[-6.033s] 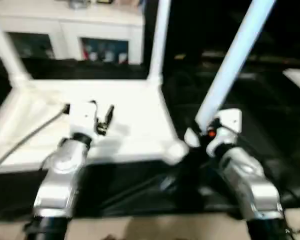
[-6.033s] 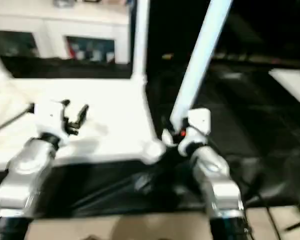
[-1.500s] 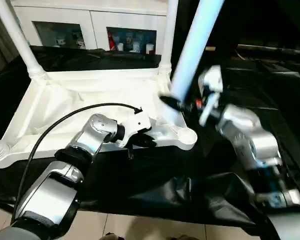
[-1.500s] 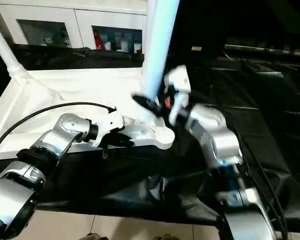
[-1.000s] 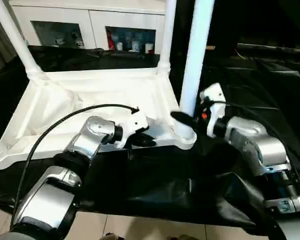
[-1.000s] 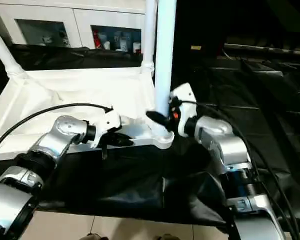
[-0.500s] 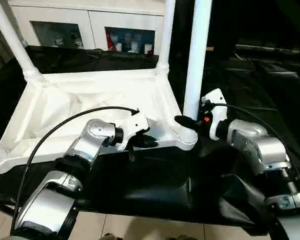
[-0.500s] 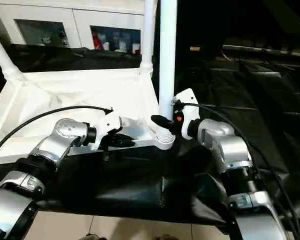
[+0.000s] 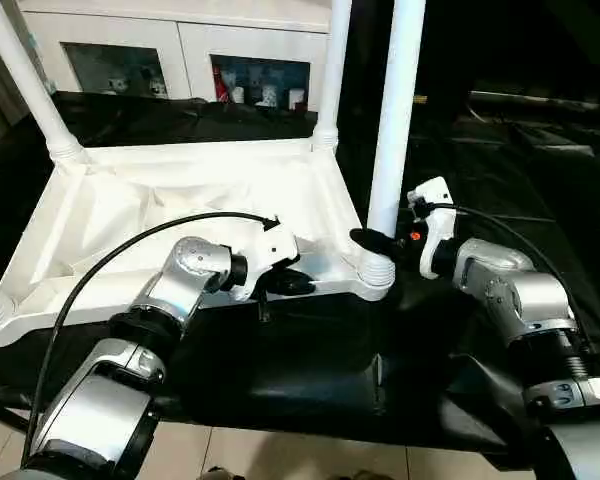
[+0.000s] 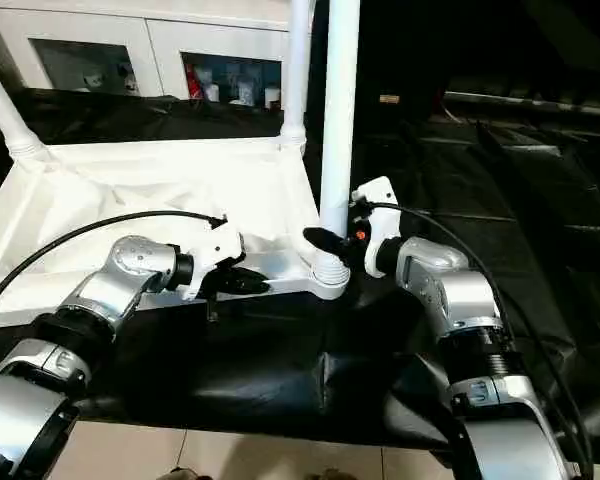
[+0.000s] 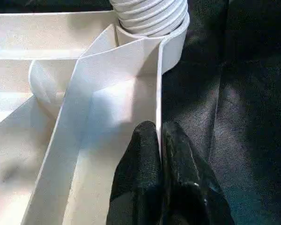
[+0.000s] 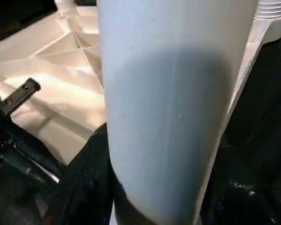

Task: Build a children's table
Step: Insert table leg to table base

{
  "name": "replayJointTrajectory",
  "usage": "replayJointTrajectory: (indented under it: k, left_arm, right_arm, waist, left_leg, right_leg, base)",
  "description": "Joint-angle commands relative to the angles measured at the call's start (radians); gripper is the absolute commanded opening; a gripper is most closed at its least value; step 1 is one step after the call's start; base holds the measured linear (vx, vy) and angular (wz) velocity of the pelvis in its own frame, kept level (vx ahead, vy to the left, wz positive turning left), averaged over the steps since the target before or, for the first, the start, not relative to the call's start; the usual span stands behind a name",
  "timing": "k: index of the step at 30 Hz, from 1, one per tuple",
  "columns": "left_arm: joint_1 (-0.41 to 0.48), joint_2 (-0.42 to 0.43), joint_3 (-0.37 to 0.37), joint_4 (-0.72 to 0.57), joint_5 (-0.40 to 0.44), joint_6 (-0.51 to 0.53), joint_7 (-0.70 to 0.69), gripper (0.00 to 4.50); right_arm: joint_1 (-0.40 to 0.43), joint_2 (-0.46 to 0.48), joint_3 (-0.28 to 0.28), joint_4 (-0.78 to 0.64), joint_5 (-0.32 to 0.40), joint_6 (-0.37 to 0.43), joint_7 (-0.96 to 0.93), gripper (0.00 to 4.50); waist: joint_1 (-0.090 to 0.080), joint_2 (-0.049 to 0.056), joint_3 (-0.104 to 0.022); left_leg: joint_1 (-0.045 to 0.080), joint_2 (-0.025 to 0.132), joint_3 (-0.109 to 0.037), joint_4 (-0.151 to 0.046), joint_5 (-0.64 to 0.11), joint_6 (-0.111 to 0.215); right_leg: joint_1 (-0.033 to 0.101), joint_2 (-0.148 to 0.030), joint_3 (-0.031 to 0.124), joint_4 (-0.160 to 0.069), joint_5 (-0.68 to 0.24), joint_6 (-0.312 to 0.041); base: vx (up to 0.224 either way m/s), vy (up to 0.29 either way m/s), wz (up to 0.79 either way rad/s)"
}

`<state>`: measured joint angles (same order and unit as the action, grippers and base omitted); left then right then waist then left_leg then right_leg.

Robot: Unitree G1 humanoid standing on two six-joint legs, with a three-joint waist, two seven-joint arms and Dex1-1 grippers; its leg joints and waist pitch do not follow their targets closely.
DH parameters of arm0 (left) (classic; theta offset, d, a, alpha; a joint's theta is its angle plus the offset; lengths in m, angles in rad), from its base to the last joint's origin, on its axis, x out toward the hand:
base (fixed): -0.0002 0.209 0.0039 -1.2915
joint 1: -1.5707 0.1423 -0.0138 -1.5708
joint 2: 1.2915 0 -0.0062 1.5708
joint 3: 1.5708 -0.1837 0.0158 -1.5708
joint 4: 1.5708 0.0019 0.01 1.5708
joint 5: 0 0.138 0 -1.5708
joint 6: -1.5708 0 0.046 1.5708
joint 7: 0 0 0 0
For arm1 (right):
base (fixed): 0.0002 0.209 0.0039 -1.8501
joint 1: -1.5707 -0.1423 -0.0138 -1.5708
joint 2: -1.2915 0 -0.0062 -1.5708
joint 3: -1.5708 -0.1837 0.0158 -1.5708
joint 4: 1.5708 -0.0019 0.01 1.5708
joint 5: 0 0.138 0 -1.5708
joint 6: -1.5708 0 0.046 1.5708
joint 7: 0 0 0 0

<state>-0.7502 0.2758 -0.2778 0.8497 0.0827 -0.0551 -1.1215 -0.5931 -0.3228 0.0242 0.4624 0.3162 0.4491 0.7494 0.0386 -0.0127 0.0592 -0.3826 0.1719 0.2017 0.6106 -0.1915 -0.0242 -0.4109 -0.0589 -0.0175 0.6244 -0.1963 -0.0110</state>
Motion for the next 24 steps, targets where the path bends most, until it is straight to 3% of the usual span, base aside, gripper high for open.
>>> replayJointTrajectory:
  k: [1, 7, 12, 18, 24]
  left_arm:
    - [0.009, -0.004, -0.007, 0.01, -0.002, -0.002, -0.019, 0.0]
    - [0.015, 0.003, -0.003, -0.005, -0.008, 0.004, -0.024, 0.0]
    - [0.023, 0.002, -0.002, -0.009, -0.01, 0.005, -0.025, 0.0]
    - [0.029, -0.007, 0.002, -0.005, -0.009, 0.005, -0.014, 0.0]
    - [0.029, -0.004, 0.003, -0.004, -0.008, 0.008, -0.014, 0.0]
  right_arm:
    - [0.031, 0.016, -0.022, 0.025, 0.017, -0.021, -0.006, 1.89]
    - [0.108, 0.037, -0.061, -0.018, 0.047, -0.075, 0.007, 1.89]
    - [0.205, 0.064, -0.056, -0.068, 0.02, -0.214, -0.002, 1.89]
    - [0.325, 0.123, -0.05, -0.116, -0.03, -0.418, -0.046, 1.89]
    - [0.345, 0.136, -0.033, -0.108, -0.038, -0.455, -0.041, 1.89]
  waist:
    - [0.012, -0.007, -0.078]
    - [0.014, -0.001, -0.077]
    - [0.013, 0.004, -0.073]
    - [0.009, 0.001, -0.068]
    - [0.01, -0.001, -0.068]
  left_leg:
    - [0.018, 0.055, -0.023, -0.06, -0.071, 0.071]
    - [0.019, 0.056, -0.024, -0.061, -0.083, 0.074]
    - [0.022, 0.057, -0.026, -0.066, -0.131, 0.054]
    - [0.026, 0.059, -0.029, -0.074, -0.182, 0.029]
    - [0.026, 0.058, -0.03, -0.077, -0.185, 0.036]
  right_leg:
    - [0.064, -0.081, 0.034, -0.055, 0.045, -0.304]
    - [0.063, -0.08, 0.034, -0.058, 0.05, -0.305]
    - [0.059, -0.082, 0.034, -0.068, -0.018, -0.294]
    - [0.056, -0.082, 0.036, -0.077, -0.107, -0.272]
    - [0.058, -0.084, 0.037, -0.081, -0.13, -0.259]
  base:
    - [0.0, 0.0, 0.0]
    - [0.0, 0.0, 0.0]
    - [0.0, 0.0, 0.0]
    - [0.0, 0.0, 0.0]
    - [0.0, 0.0, 0.0]
